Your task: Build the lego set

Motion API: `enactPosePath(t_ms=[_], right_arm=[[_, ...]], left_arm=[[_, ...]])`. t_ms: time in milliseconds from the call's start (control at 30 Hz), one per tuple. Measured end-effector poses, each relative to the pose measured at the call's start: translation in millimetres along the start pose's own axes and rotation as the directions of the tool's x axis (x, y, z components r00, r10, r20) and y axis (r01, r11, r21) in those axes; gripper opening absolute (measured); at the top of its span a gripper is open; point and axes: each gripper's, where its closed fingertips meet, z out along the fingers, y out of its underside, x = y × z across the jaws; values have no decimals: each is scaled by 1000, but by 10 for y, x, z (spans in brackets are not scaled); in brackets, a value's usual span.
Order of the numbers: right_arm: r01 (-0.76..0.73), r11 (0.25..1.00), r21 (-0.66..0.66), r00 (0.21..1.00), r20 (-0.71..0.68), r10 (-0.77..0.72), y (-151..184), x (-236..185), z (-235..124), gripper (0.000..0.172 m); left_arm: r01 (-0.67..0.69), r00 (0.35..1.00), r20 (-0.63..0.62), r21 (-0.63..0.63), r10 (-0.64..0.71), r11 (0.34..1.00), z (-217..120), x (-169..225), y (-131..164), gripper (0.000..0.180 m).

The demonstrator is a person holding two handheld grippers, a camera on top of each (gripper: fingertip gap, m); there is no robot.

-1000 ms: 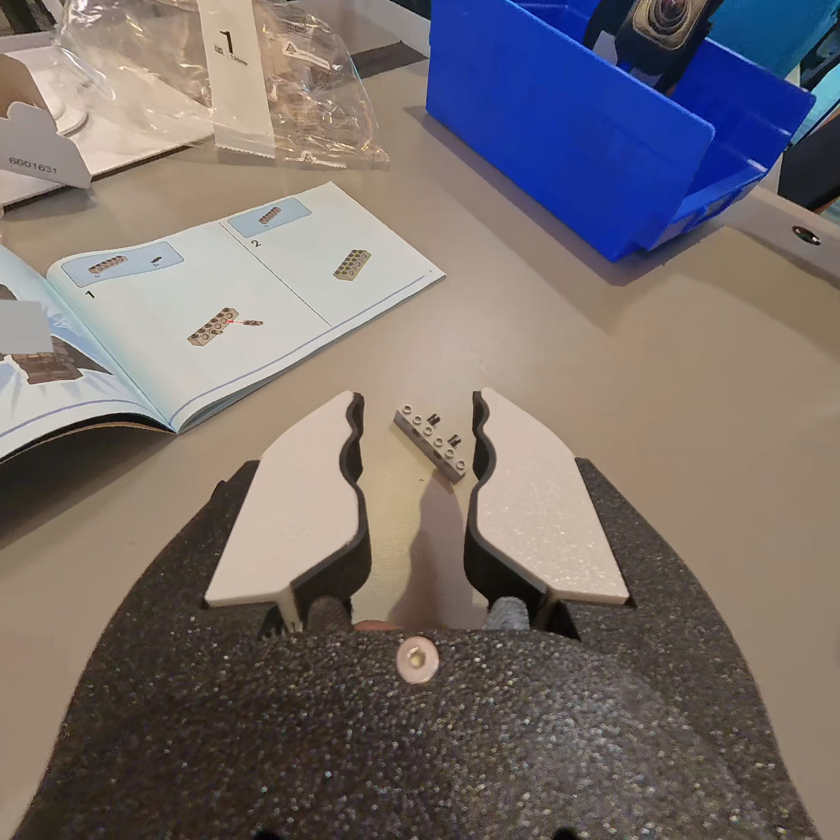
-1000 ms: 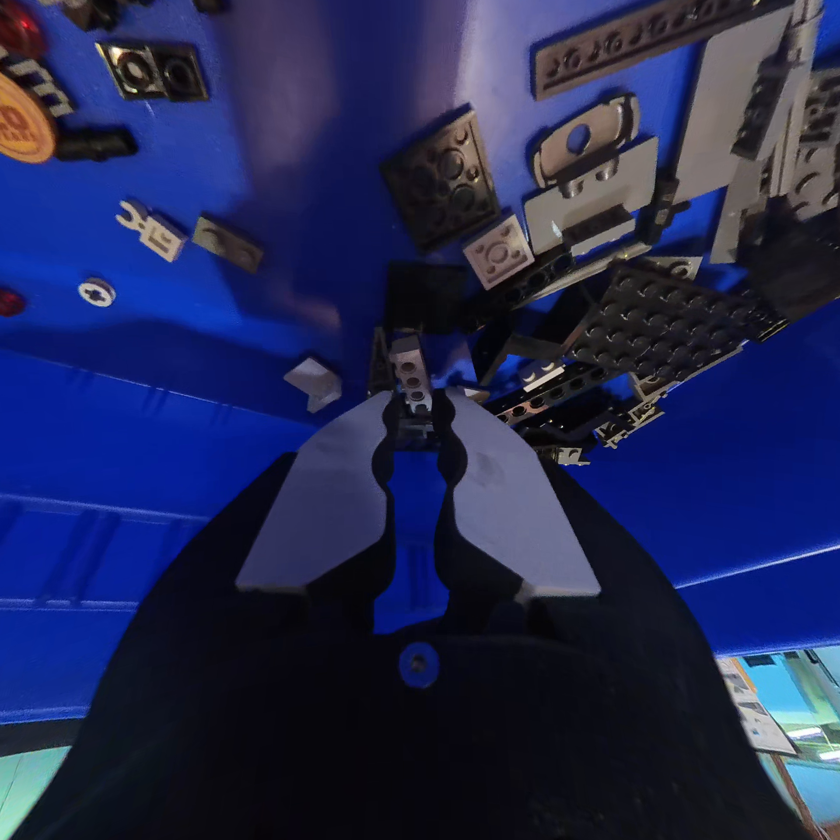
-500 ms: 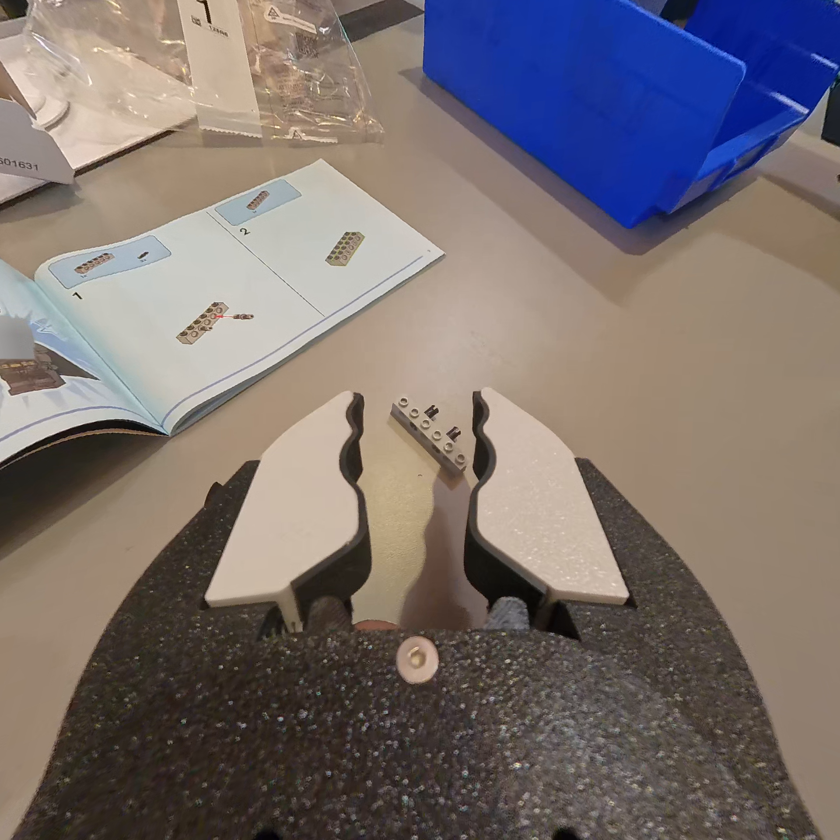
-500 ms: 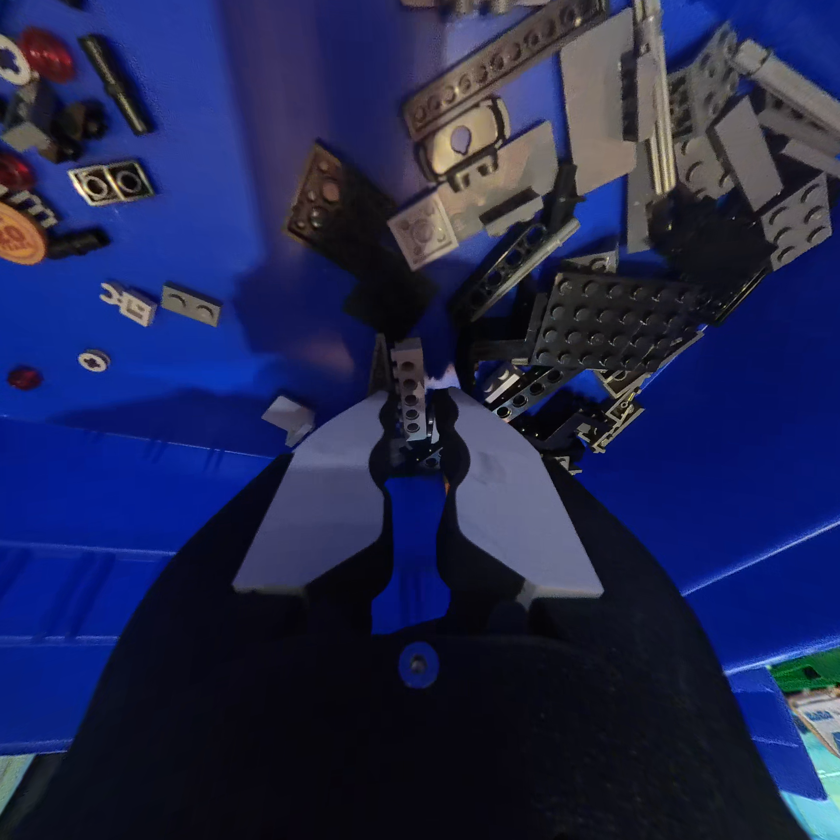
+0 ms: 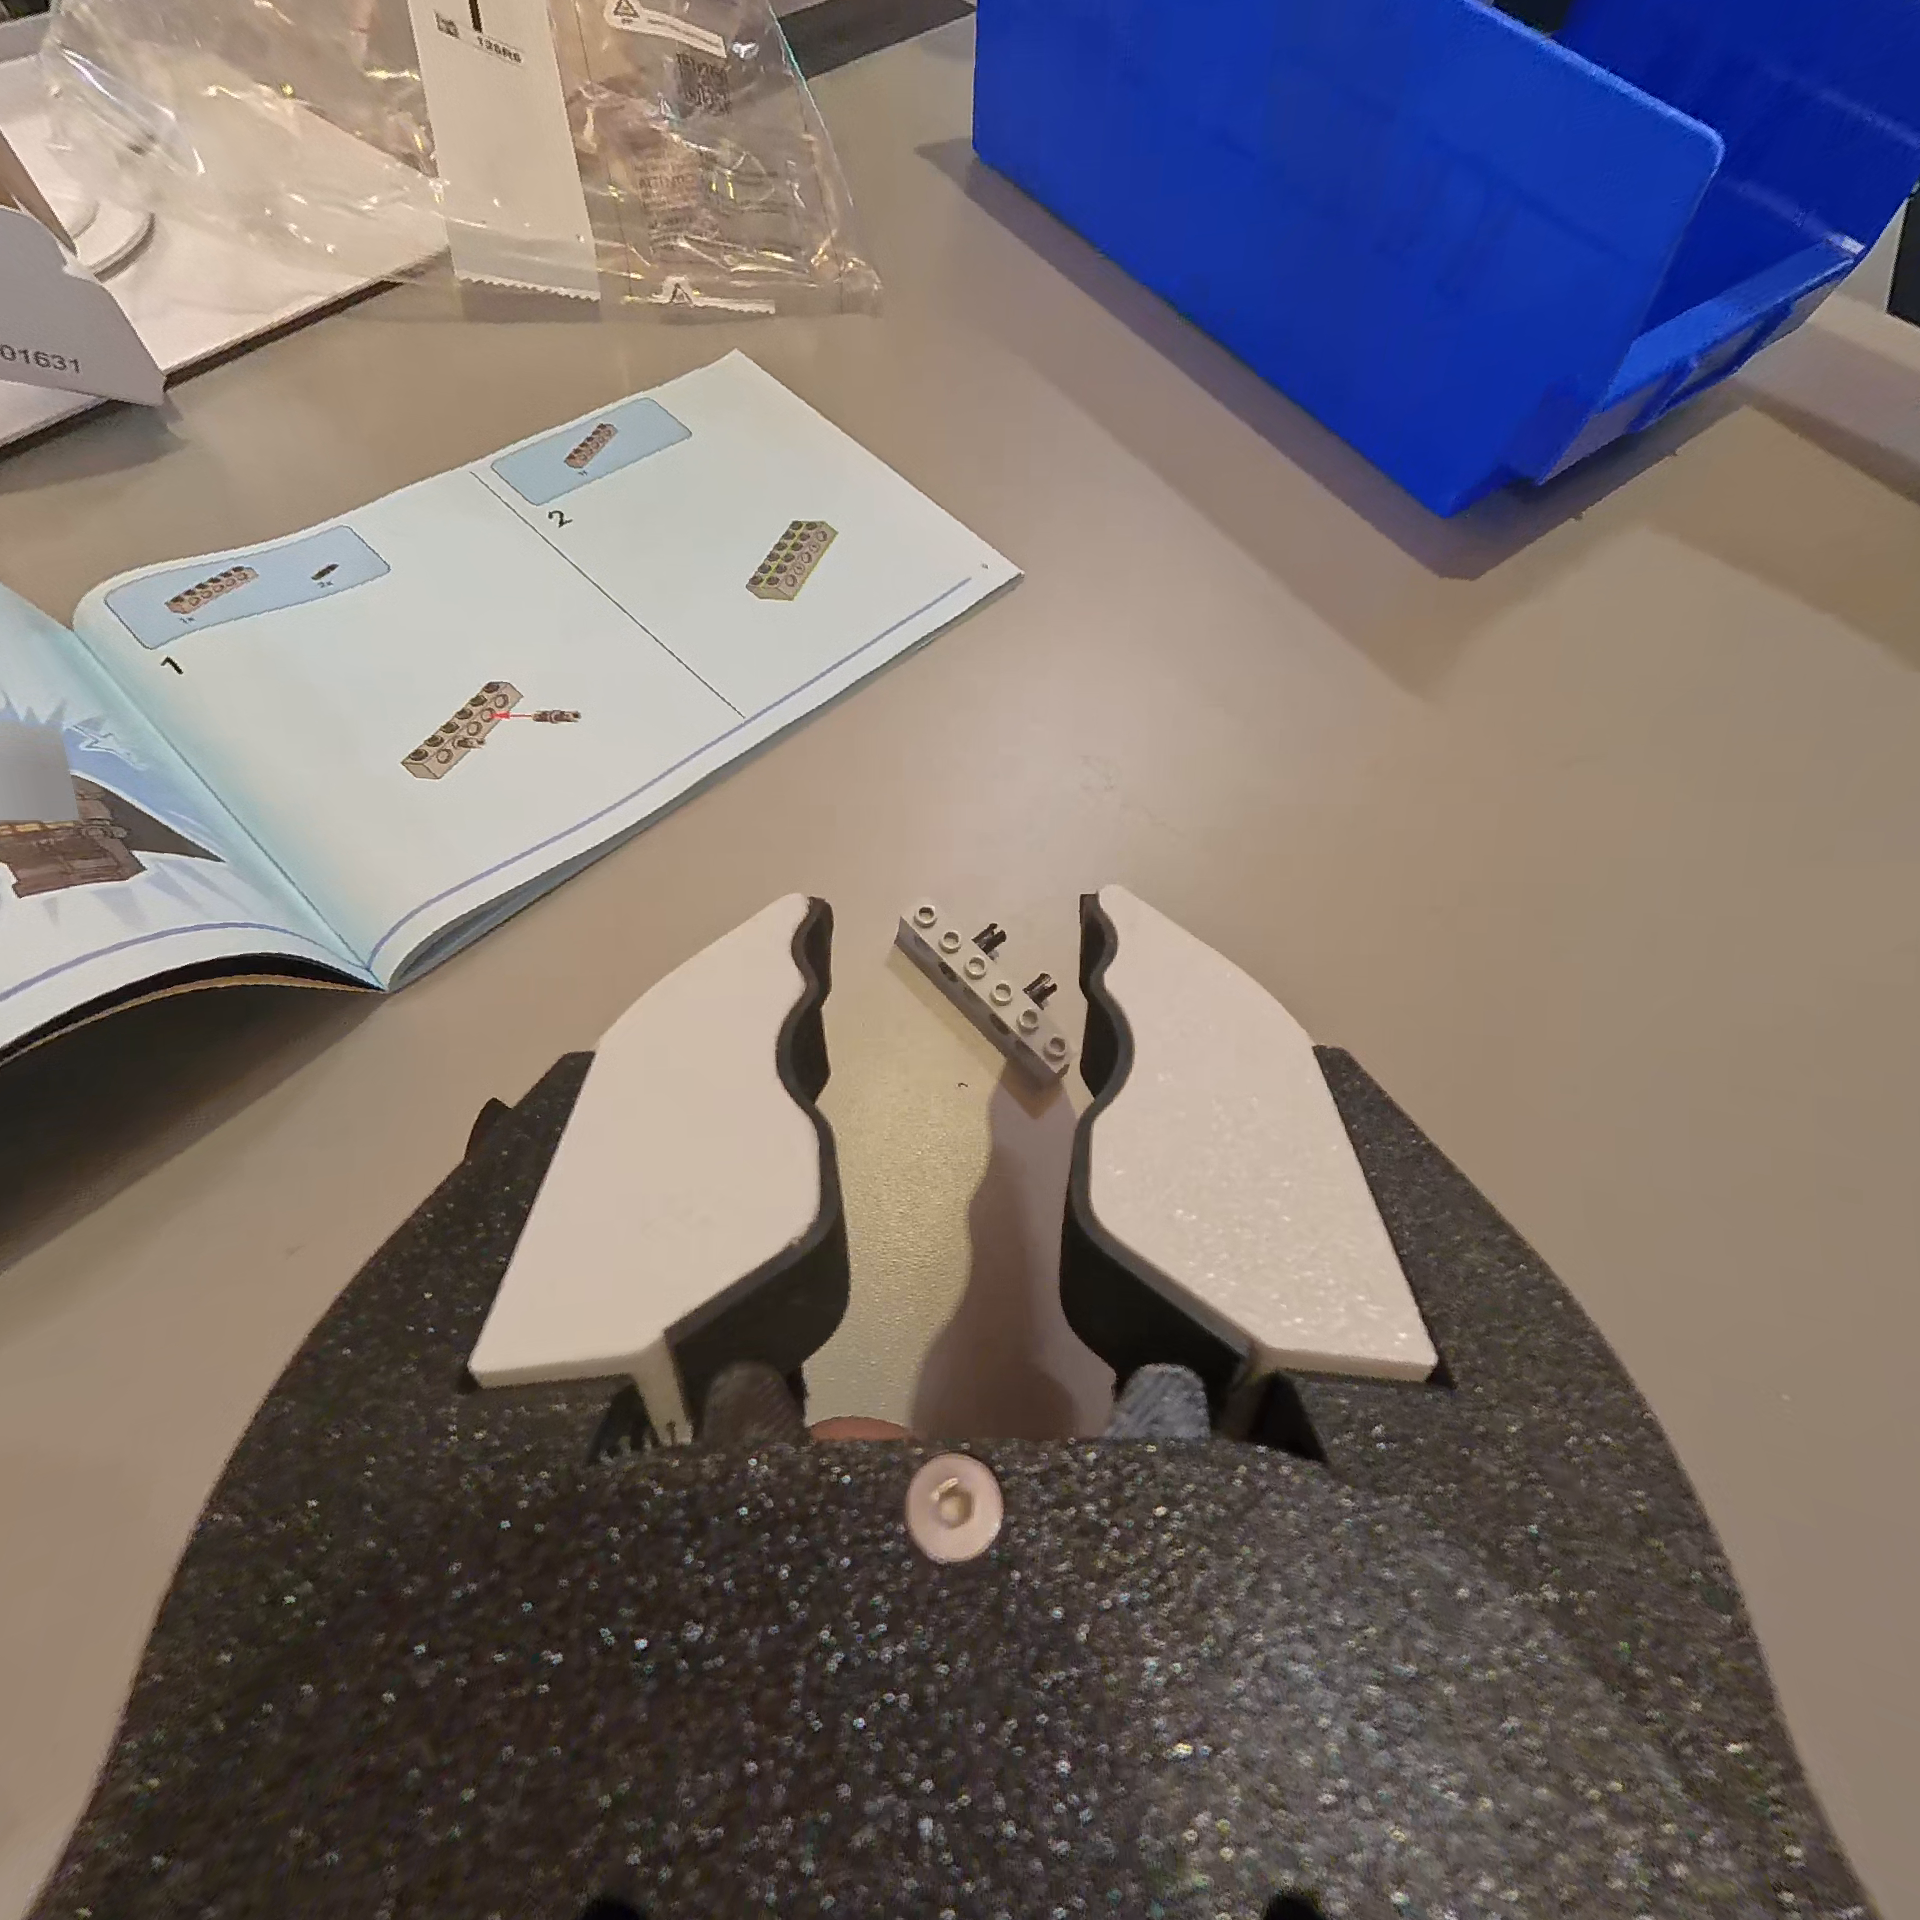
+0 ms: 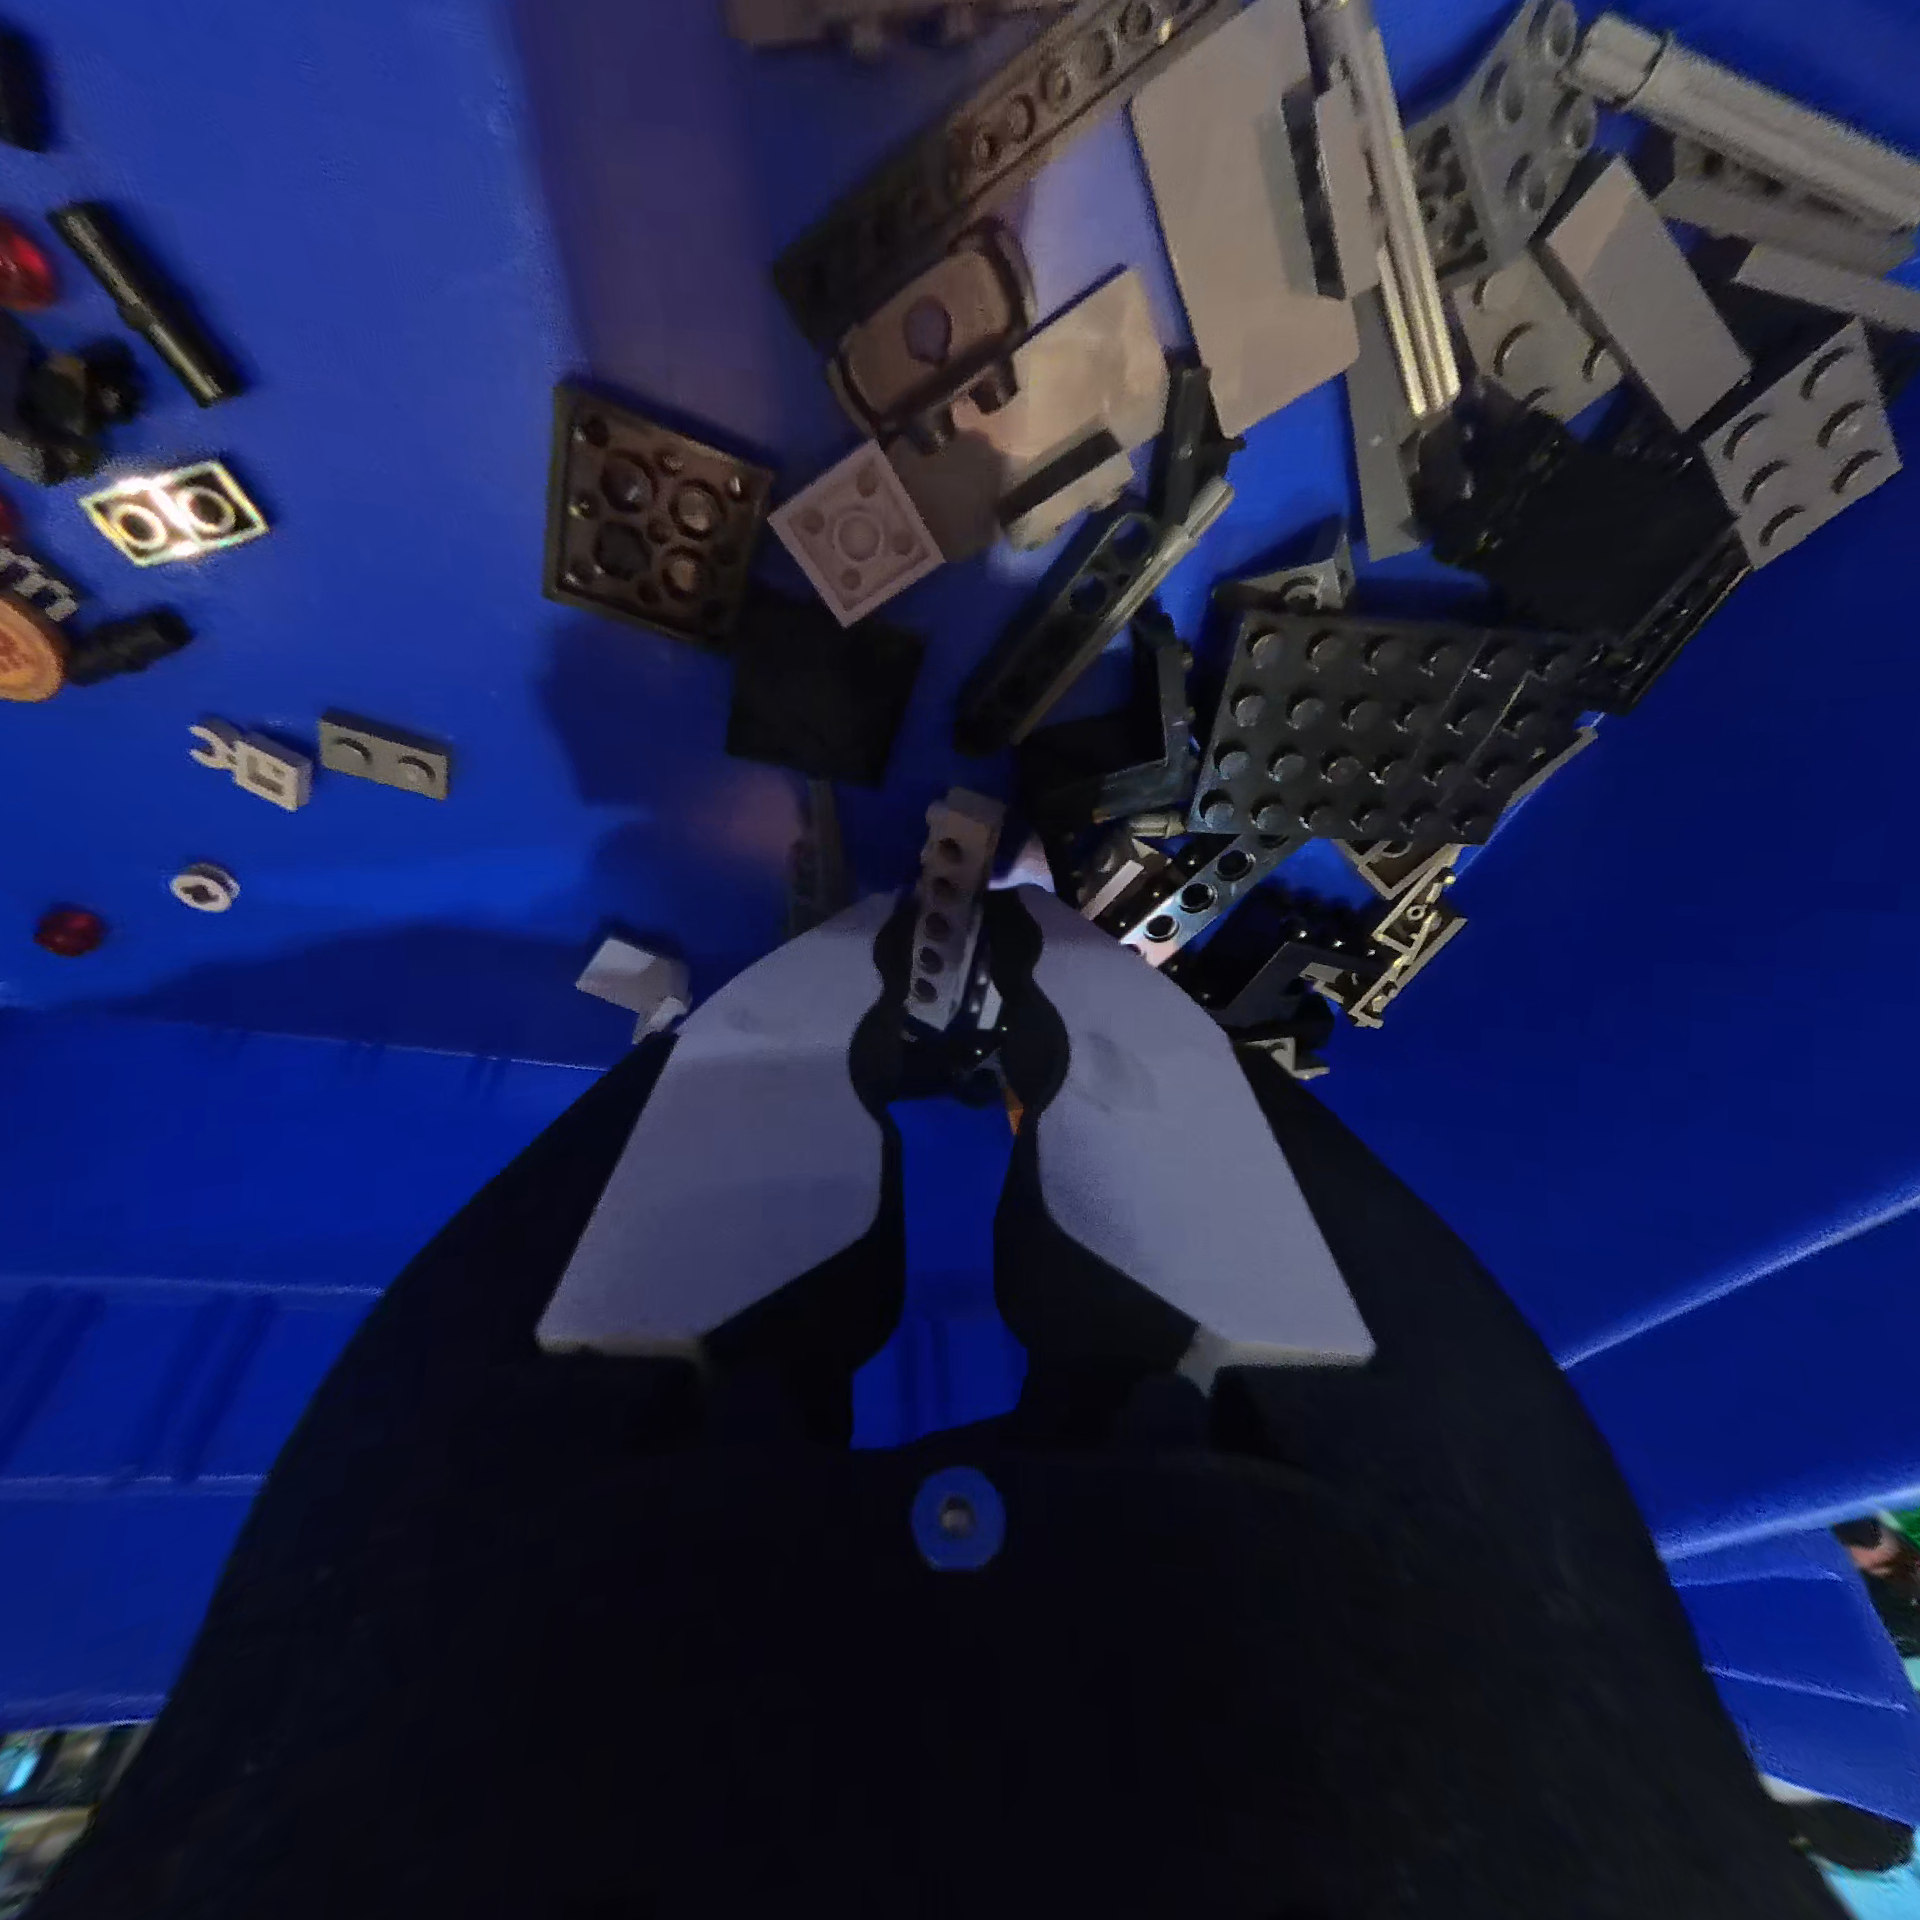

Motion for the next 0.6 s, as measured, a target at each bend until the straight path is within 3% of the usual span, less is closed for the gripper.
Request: enactPosePath(t_ms=[200, 367, 500, 600], right_arm=[[-43, 998, -37, 998, 46, 45, 20, -26, 32, 14], [-58, 997, -54, 998, -16, 57, 64, 8, -52, 14], [-126, 992, 11, 988, -88, 127, -5, 0, -459, 13], [-171, 972, 160, 976, -110, 190, -362, -110, -962, 13]], left_arm=[[1, 1000, 0, 4, -1, 1000, -3, -1, -4, 46], [18, 1000, 3, 35, -18, 999, -37, -23, -38, 46], [40, 999, -1, 59, -40, 997, -67, -41, -61, 45], [37, 999, 5, 62, -37, 997, -74, -39, -62, 44]])
